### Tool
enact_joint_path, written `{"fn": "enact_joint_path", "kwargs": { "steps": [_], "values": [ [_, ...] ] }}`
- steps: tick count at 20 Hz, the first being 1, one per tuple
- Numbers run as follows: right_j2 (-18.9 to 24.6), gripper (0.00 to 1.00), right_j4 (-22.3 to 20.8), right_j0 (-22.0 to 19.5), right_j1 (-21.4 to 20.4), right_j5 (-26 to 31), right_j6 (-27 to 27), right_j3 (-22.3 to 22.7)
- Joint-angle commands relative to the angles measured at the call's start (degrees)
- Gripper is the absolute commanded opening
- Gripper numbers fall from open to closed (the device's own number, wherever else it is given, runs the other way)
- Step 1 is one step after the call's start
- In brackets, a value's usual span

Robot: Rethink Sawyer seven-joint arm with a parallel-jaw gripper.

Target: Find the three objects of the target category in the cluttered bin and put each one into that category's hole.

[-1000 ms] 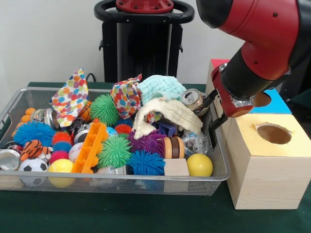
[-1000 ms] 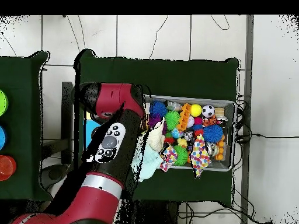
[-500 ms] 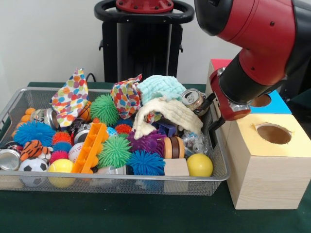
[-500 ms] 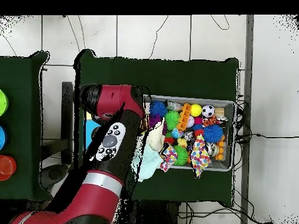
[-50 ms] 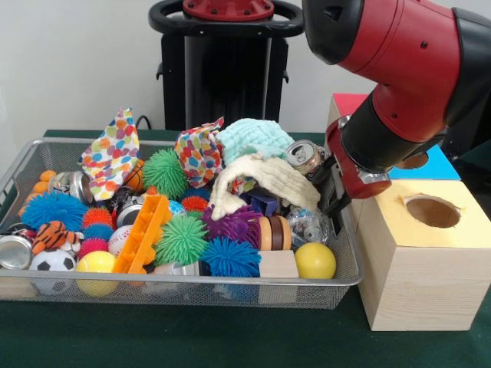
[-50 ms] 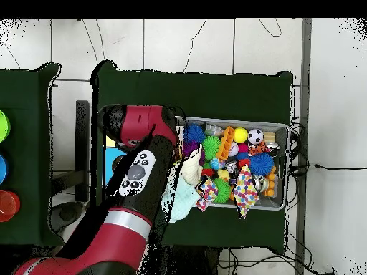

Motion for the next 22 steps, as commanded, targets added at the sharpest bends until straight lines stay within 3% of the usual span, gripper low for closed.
{"fn": "enact_joint_path", "kwargs": {
  "steps": [1,15,22],
  "values": [
    [6.3,1.0,-0.7,-0.6,5.3,-9.5,6.3,7.3],
    [7.6,1.0,0.1,-1.8,8.4,-16.8,6.4,7.5],
    [8.1,1.0,1.2,-2.0,8.3,-16.1,6.3,8.2]
  ]
}}
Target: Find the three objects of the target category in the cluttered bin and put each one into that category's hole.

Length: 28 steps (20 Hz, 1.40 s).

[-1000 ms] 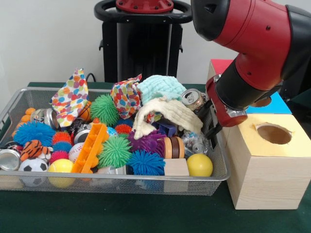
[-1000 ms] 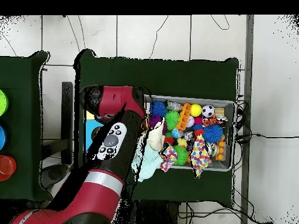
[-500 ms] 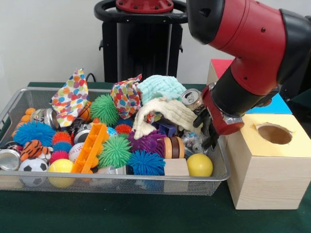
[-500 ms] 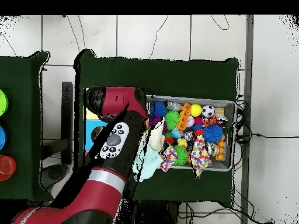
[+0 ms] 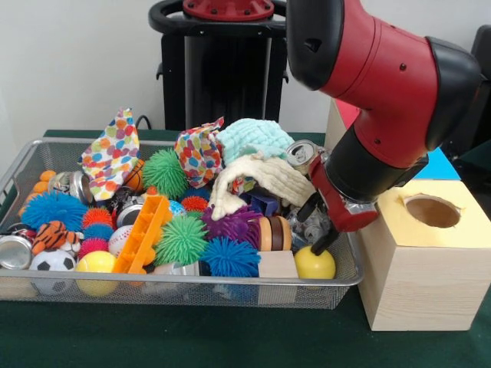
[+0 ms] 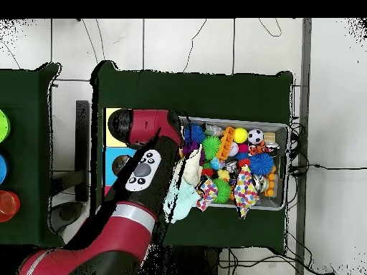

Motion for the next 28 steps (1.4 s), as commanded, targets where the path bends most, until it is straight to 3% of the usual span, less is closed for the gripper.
{"fn": "enact_joint_path", "kwargs": {
  "steps": [1,4,9,17,22,28],
  "values": [
    [8.4,1.0,1.3,-1.2,5.7,-3.6,6.4,8.1],
    [8.7,1.0,1.8,-1.2,5.0,-1.3,6.2,8.6],
    [10.2,1.0,3.1,-2.4,1.2,9.4,3.3,11.0],
    [11.6,1.0,1.8,-5.8,-1.4,13.2,-2.2,13.6],
    [12.7,1.0,0.9,-8.4,-2.1,10.3,-4.4,15.4],
    [14.9,1.0,-0.5,-11.3,0.6,4.0,-5.4,14.2]
  ]
}}
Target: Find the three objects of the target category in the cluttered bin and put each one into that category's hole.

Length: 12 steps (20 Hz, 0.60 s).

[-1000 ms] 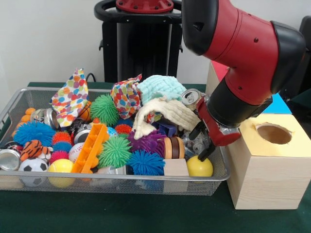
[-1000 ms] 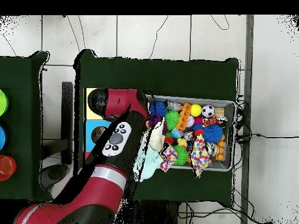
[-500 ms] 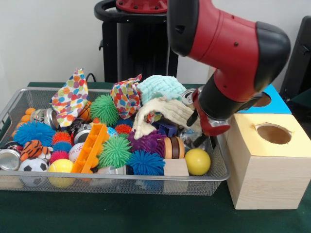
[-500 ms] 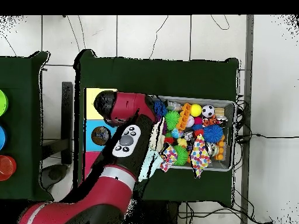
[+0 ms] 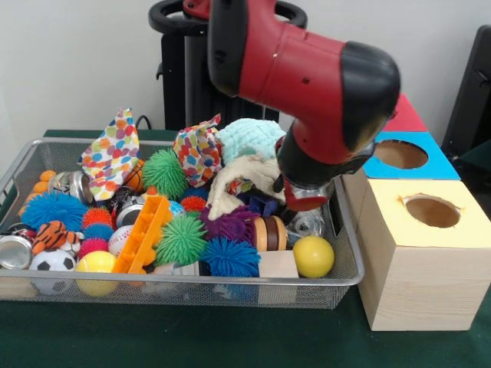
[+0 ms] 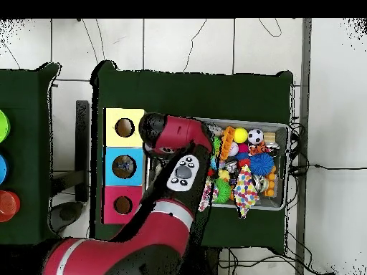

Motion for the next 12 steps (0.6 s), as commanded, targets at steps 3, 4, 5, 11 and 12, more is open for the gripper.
{"fn": "enact_joint_path", "kwargs": {
  "steps": [3,4,5,11,12],
  "values": [
    [10.3,1.0,-1.8,-4.7,4.1,-6.0,-5.3,6.8],
    [10.5,1.0,-2.0,-4.9,4.3,-6.6,-5.1,6.7],
    [11.1,1.0,-1.9,-5.1,4.4,-7.9,-5.0,6.9],
    [25.3,1.0,1.1,-14.5,2.0,-25.8,-16.2,15.4],
    [27.7,1.0,1.2,-16.4,1.8,-28.1,-17.7,16.7]
  ]
}}
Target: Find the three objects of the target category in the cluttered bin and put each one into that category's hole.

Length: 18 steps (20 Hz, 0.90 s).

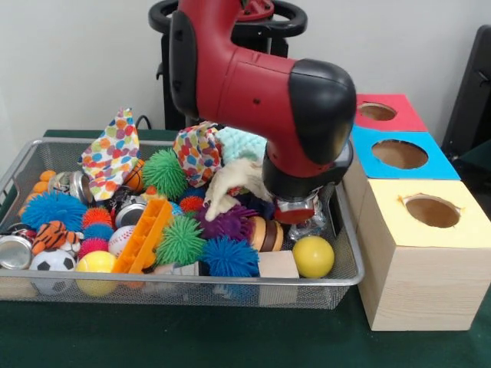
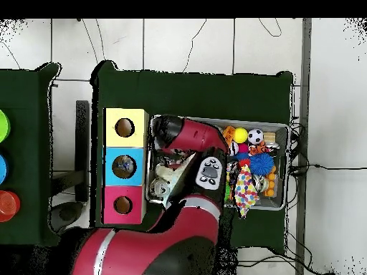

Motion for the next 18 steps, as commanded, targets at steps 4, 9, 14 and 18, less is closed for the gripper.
{"fn": "enact_joint_path", "kwargs": {
  "steps": [4,9,14,18],
  "values": [
    [32.4,1.0,-0.7,-21.0,3.4,-30.8,-25.4,19.1],
    [39.1,1.0,-4.2,-27.9,3.5,-29.7,-26.9,21.1],
    [41.3,1.0,-6.4,-30.7,4.5,-26.8,-26.9,21.0],
    [42.4,1.0,-8.1,-31.8,5.8,-26.3,-27.1,20.3]
  ]
}}
